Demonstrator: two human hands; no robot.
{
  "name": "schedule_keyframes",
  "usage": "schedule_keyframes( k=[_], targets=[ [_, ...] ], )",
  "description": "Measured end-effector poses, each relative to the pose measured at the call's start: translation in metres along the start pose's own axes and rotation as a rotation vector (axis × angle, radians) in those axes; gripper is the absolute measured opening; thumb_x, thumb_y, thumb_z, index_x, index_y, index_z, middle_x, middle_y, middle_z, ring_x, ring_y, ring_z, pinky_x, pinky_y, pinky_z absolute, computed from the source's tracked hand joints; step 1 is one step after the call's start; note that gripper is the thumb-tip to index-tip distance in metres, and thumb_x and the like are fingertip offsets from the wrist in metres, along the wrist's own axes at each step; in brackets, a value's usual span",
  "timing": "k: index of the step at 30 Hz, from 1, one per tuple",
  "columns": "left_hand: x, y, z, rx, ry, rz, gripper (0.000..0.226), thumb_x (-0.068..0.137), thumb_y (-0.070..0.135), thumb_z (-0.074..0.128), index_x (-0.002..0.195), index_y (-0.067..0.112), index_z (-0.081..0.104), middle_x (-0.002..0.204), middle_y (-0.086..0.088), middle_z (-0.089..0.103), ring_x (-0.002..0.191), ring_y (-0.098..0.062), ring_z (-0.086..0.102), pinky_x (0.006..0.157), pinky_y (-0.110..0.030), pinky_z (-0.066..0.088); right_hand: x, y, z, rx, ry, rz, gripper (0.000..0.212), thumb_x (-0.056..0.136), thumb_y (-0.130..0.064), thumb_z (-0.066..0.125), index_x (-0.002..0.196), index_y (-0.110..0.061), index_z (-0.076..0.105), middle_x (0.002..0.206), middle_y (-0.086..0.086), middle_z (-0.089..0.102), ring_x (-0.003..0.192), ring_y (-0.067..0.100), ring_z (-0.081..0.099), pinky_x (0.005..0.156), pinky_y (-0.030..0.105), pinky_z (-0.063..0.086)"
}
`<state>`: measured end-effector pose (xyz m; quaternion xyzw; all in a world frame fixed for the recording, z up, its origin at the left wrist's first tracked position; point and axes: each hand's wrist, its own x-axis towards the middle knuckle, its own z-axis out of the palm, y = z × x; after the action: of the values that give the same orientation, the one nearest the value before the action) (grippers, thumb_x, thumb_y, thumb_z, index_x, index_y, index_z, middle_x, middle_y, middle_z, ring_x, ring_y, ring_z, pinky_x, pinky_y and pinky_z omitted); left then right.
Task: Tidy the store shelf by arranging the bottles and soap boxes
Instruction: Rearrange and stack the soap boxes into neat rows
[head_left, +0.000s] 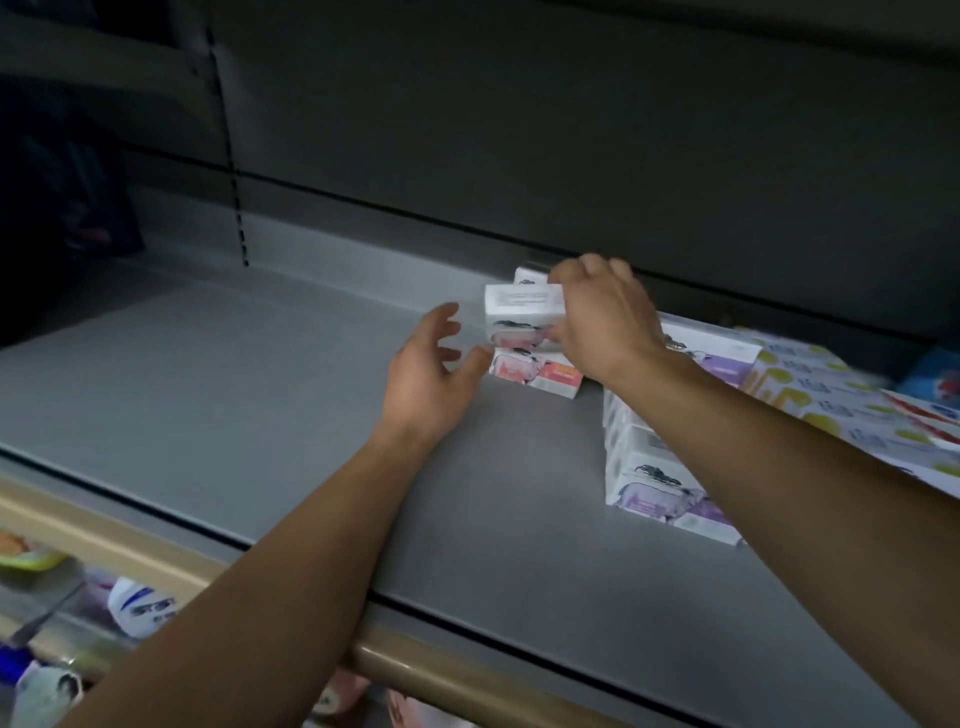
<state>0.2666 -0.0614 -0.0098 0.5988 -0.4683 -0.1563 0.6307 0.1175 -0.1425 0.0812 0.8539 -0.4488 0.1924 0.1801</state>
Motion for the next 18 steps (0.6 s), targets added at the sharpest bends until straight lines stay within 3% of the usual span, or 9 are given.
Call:
schedule_keyframes(
  k=[3,7,11,13,16,18],
  targets=[
    [-0.002,0.008,-0.003,-0.152,-0.106,0.059,0.059,0.086,0.025,0.07,0.138,0.028,0.043,0.123,0.007,0.06,0.103,-0.009,0.063,0.08,-0.021,0.053,-0.014,-0.004,-0.018,0.217,-0.106,-0.012,0.057,0.081,-0.038,0.077,0.13,-0.019,0.054,0.131,0.005,0.053,0.123,0.028,0.046,0.101,0.035,0.041],
    [-0.006,0.016,-0.003,-0.417,-0.297,-0.027,0.035,0.089,0.01,0.067,0.122,0.012,0.056,0.099,-0.009,0.072,0.084,-0.021,0.071,0.067,-0.033,0.059,-0.037,0.004,-0.032,0.412,-0.199,-0.029,0.049,0.083,-0.028,0.075,0.129,-0.022,0.058,0.132,0.0,0.058,0.123,0.019,0.052,0.1,0.026,0.038],
    [-0.01,0.021,0.0,-0.554,-0.321,-0.239,0.031,0.091,0.02,0.066,0.116,0.005,0.06,0.094,-0.017,0.072,0.07,-0.026,0.072,0.055,-0.03,0.057,-0.067,0.008,-0.033,0.346,-0.23,-0.153,0.086,0.073,-0.042,0.079,0.147,-0.025,0.038,0.142,-0.003,0.043,0.132,0.018,0.037,0.107,0.029,0.034],
    [-0.01,0.023,-0.001,-0.596,-0.341,-0.311,0.026,0.092,0.024,0.064,0.114,0.01,0.061,0.089,-0.014,0.073,0.067,-0.025,0.071,0.052,-0.029,0.057,-0.074,0.008,-0.03,0.264,-0.234,-0.157,0.087,0.075,-0.048,0.076,0.149,-0.025,0.036,0.143,-0.002,0.045,0.133,0.018,0.039,0.108,0.035,0.037],
    [-0.008,0.026,-0.007,-0.651,-0.36,-0.363,0.028,0.097,0.037,0.054,0.098,0.011,0.063,0.069,-0.014,0.068,0.05,-0.023,0.066,0.044,-0.026,0.053,-0.074,0.012,-0.034,0.481,-0.307,0.01,0.048,0.081,-0.056,0.066,0.119,-0.026,0.065,0.113,-0.004,0.069,0.105,0.016,0.062,0.093,0.036,0.05],
    [-0.007,0.026,-0.008,-0.675,-0.389,-0.368,0.034,0.096,0.042,0.053,0.094,0.009,0.06,0.064,-0.016,0.068,0.048,-0.024,0.066,0.044,-0.026,0.053,-0.075,0.014,-0.037,0.656,-0.381,0.172,0.046,0.083,-0.061,0.057,0.096,-0.02,0.071,0.086,-0.006,0.071,0.08,0.012,0.065,0.076,0.031,0.049]
  ],
)
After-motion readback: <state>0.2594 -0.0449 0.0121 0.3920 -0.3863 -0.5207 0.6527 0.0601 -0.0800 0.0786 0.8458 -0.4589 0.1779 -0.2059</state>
